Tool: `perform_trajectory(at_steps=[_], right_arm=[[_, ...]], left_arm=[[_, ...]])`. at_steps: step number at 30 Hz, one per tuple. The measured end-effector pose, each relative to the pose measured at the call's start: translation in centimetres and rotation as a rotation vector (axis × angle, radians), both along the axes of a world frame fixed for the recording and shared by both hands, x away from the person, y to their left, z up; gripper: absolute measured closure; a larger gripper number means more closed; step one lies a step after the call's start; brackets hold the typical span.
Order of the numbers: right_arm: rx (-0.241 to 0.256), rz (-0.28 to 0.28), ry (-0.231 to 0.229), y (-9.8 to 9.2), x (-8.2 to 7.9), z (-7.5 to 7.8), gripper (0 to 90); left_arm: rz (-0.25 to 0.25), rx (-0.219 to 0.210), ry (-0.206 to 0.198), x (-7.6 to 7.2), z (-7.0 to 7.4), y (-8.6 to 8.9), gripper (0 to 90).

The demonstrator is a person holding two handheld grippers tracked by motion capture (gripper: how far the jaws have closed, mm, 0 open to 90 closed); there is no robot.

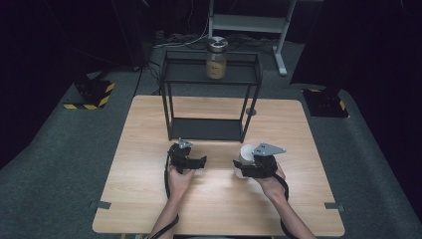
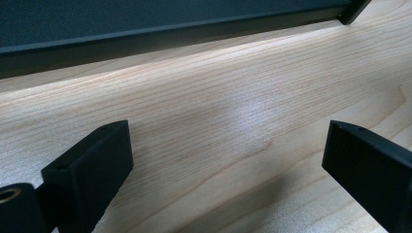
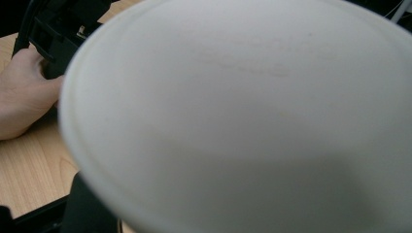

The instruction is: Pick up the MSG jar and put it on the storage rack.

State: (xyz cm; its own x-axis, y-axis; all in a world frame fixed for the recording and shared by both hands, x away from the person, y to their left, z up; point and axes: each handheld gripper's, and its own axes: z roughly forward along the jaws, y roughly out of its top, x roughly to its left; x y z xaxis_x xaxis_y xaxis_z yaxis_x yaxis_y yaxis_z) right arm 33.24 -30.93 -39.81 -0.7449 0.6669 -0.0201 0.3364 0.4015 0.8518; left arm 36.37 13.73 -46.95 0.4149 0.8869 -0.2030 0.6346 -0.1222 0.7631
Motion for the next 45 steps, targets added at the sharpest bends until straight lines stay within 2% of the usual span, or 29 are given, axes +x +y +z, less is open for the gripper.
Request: perform_trajectory(at_steps=[9,20,25,37,45], right_arm=[[0.019,0.008,0.021,-0.7,1.3,2.5,33.4],[0.036,0.022,0.010,-1.0,2.5,5.8,33.5],[0.052,0.027,0.020,-1.4,3.2,7.3,33.5],[0.054,0.050,0.000,-1.3,3.9,11.0,33.6],[0.056,0.065,-0.034,-0.7,4.1,13.5,33.6]], left_arm=[[0.000,0.001,0.000,0.0,0.0,0.0,4.2],[0.001,0.002,0.000,0.0,0.0,-0.1,4.3],[0.001,-0.001,0.001,0.0,0.0,0.0,4.3],[-0.001,0.000,0.000,0.0,0.0,0.0,4.3],[-0.001,-0.002,0.000,0.0,0.0,0.0,4.4]])
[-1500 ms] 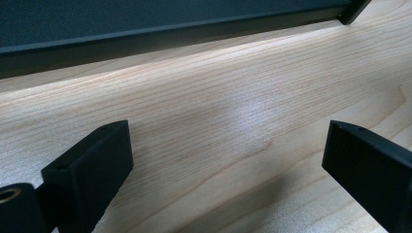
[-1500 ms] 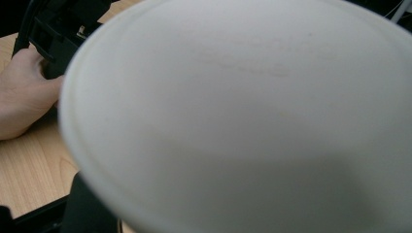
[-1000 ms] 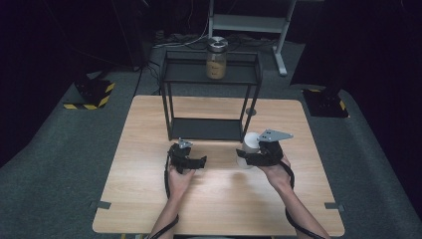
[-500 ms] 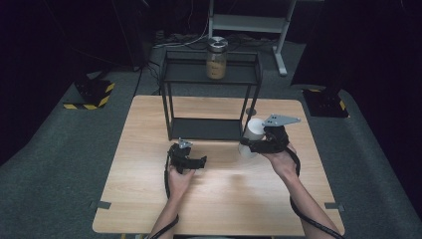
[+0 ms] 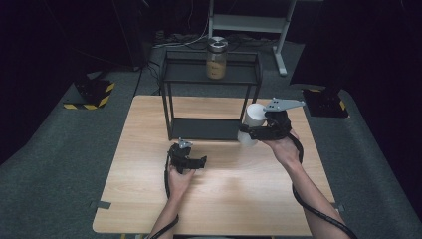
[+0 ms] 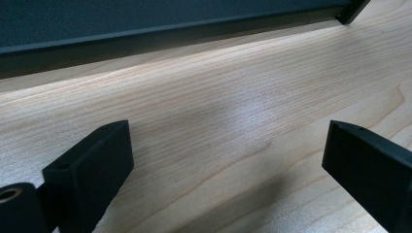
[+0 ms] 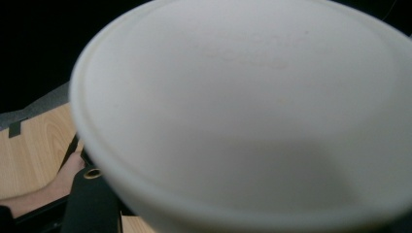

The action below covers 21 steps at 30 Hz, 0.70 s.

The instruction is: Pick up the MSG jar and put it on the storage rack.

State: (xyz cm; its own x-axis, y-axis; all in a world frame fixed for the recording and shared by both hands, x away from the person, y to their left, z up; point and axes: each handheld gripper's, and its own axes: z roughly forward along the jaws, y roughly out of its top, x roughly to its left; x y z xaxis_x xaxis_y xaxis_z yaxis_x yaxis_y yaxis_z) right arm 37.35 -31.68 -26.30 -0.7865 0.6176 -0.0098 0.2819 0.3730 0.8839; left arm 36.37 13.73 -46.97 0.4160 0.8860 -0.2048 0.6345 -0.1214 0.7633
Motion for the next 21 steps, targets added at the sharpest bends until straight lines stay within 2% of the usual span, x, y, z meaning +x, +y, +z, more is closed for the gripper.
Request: perform_trajectory(at_steps=[12,21], right_arm=[[0.034,0.006,-0.040,0.2,0.5,3.7,33.6],[0.043,-0.006,-0.061,0.8,0.9,5.4,33.6]], left_arm=[[-0.002,-0.001,0.000,0.0,0.0,0.1,4.4],[0.002,-0.011,0.001,0.0,-0.1,0.1,4.5]])
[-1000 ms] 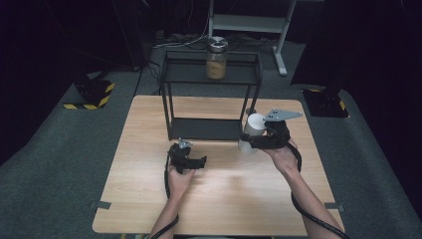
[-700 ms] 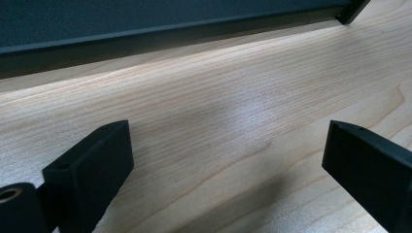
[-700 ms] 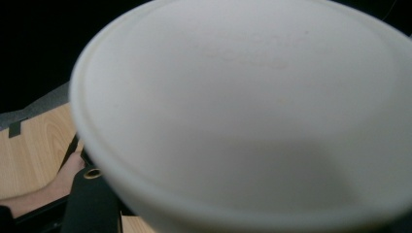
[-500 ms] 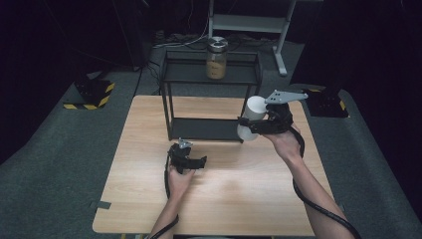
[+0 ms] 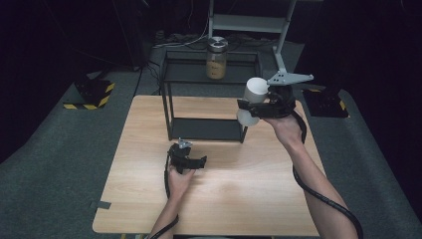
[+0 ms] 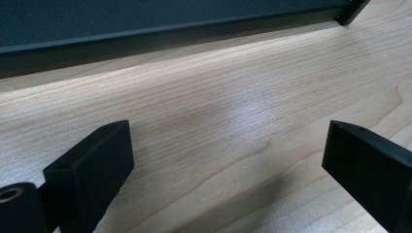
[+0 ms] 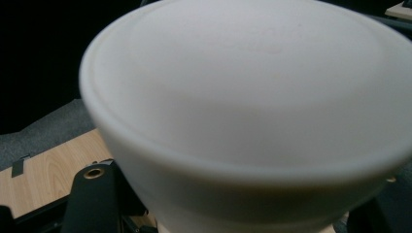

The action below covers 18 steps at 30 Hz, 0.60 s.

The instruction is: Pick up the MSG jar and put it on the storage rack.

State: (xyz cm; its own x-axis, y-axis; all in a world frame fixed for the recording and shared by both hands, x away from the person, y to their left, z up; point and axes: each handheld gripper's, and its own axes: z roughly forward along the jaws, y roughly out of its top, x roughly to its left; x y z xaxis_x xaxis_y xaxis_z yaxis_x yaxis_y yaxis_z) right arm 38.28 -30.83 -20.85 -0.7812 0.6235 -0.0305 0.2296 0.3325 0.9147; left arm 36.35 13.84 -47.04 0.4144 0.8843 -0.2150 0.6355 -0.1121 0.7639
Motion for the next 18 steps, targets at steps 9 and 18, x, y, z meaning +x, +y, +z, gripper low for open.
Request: perform_trajectory(at_steps=[9,18], right_arm=[[0.012,-0.010,-0.009,0.6,0.8,1.6,33.7],[-0.002,-0.048,-0.024,1.7,1.3,3.7,33.7]], left_arm=[[-0.003,0.002,-0.001,0.0,0.0,0.0,4.5],[-0.004,0.002,-0.002,0.0,0.0,0.0,4.6]])
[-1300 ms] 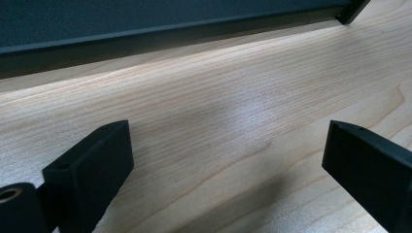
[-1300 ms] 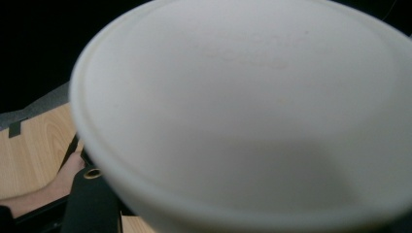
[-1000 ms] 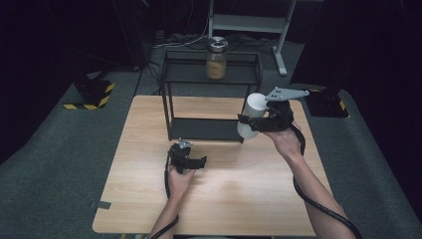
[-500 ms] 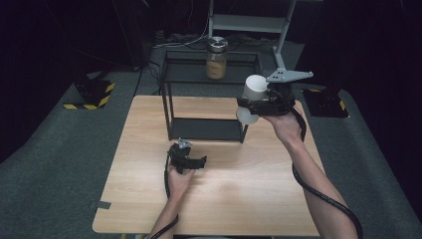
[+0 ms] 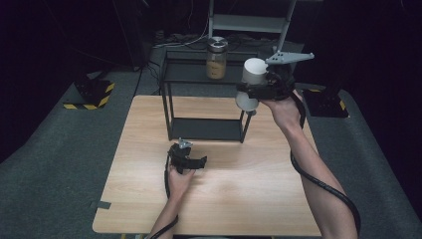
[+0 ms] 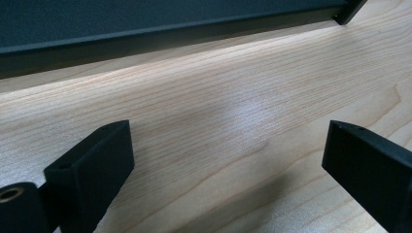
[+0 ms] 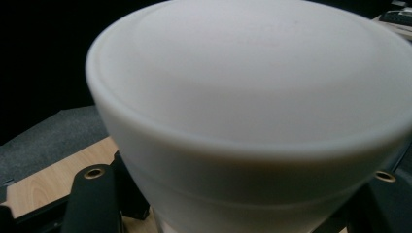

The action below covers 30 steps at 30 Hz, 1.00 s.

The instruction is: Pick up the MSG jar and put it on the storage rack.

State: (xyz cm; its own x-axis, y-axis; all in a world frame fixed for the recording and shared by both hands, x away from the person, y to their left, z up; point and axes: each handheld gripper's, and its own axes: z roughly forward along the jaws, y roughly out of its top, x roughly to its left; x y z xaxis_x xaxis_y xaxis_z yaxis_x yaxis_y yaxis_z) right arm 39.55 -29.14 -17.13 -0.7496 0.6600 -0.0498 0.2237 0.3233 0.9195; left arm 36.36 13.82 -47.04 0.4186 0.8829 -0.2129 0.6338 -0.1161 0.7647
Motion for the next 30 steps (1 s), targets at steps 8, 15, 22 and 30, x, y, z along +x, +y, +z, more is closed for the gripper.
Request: perform_trajectory(at_steps=[8,15,22,30], right_arm=[[0.003,-0.041,0.003,1.0,1.0,1.2,33.7],[-0.003,-0.087,0.002,2.1,2.1,2.1,33.8],[-0.018,-0.135,-0.007,3.1,2.6,2.8,33.8],[-0.023,-0.180,0.004,4.1,3.6,3.6,33.8]], left_arm=[[-0.001,-0.009,-0.001,0.0,-0.1,0.2,4.5],[-0.005,-0.003,0.000,0.1,0.0,0.1,4.5],[-0.004,-0.013,0.001,0.1,-0.1,0.2,4.3],[-0.012,-0.003,-0.001,0.1,0.0,0.1,4.3]])
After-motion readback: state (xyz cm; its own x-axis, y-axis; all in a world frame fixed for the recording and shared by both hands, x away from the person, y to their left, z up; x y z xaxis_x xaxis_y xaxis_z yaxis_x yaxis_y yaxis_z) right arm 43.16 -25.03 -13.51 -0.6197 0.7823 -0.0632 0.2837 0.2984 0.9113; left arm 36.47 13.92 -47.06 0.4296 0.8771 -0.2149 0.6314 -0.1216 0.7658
